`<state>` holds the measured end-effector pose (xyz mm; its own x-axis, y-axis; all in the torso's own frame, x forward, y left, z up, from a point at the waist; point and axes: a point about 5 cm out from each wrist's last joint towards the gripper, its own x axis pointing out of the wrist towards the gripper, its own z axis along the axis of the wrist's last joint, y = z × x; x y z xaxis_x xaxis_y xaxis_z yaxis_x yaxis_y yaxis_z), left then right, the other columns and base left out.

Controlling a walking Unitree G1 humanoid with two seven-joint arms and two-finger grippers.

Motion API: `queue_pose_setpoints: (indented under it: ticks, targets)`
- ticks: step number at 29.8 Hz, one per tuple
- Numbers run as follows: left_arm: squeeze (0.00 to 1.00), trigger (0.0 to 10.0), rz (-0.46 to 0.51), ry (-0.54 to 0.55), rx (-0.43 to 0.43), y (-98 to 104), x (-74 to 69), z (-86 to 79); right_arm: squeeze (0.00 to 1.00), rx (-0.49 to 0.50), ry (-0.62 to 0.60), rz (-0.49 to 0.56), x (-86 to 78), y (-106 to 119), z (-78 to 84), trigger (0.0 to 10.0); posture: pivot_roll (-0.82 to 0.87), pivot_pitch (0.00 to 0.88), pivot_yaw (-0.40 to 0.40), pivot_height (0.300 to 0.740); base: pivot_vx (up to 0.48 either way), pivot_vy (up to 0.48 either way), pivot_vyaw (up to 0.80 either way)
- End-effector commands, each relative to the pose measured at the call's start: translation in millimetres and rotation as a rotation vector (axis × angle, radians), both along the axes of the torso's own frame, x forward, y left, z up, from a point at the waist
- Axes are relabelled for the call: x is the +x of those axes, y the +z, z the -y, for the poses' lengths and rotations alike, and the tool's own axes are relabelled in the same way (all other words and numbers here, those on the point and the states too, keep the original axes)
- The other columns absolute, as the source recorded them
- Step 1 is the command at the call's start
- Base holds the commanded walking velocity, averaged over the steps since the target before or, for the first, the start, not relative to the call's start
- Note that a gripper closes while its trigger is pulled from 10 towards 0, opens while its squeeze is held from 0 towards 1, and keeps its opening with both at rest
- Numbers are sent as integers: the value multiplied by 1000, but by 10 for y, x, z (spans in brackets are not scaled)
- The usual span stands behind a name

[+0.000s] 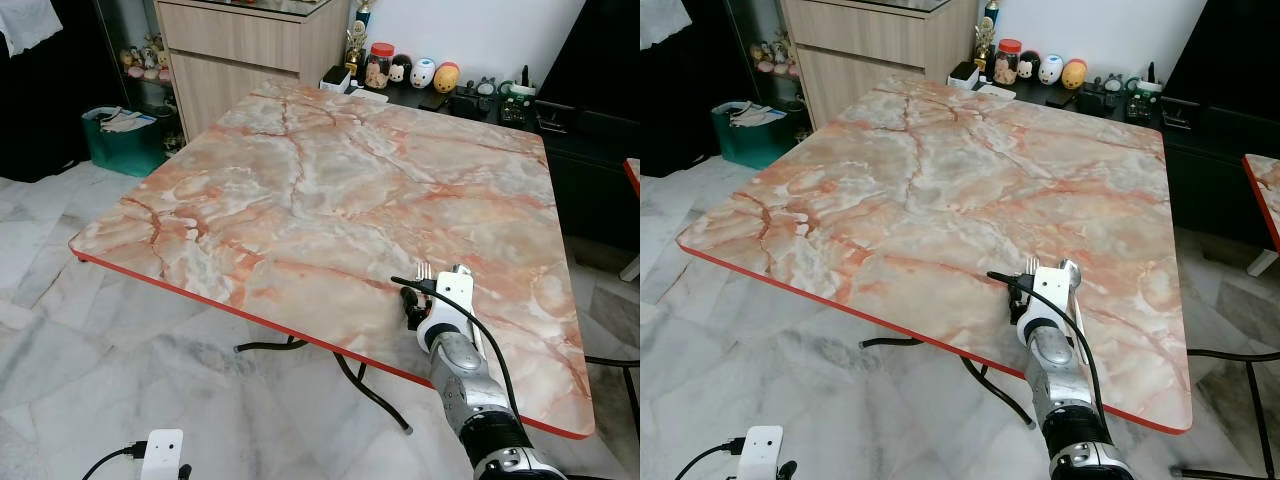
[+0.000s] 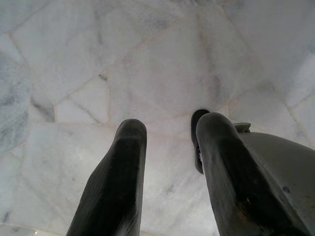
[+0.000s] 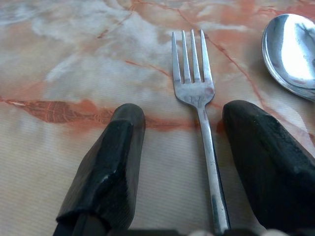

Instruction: Setting the table

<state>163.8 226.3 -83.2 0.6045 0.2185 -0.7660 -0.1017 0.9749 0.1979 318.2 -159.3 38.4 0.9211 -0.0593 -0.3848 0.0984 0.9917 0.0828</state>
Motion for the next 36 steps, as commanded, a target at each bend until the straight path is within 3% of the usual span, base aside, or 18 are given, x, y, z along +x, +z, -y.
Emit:
queue_pose_setpoints:
  ticks: [1, 2, 3, 36]
  targets:
    - [0, 10000, -33, -3, 1, -33, -64, 0, 0, -4, 18, -30, -34, -65, -21, 8824, 57, 0, -67, 740, 0, 0, 0]
    - [0, 10000, -34, -3, 0, -34, -66, 1, 0, -5, 17, -31, -36, -67, -19, 4902, 57, 0, -67, 740, 0, 0, 0]
    - [0, 10000, -34, -2, -1, -34, -66, 1, 0, -8, 16, -33, -37, -70, -16, 0, 56, 0, -67, 740, 0, 0, 0]
    - [0, 10000, -38, -4, -7, -38, -63, 18, 0, -1, 76, 4, -12, -13, -134, 0, 57, 0, -67, 740, 0, 0, 0]
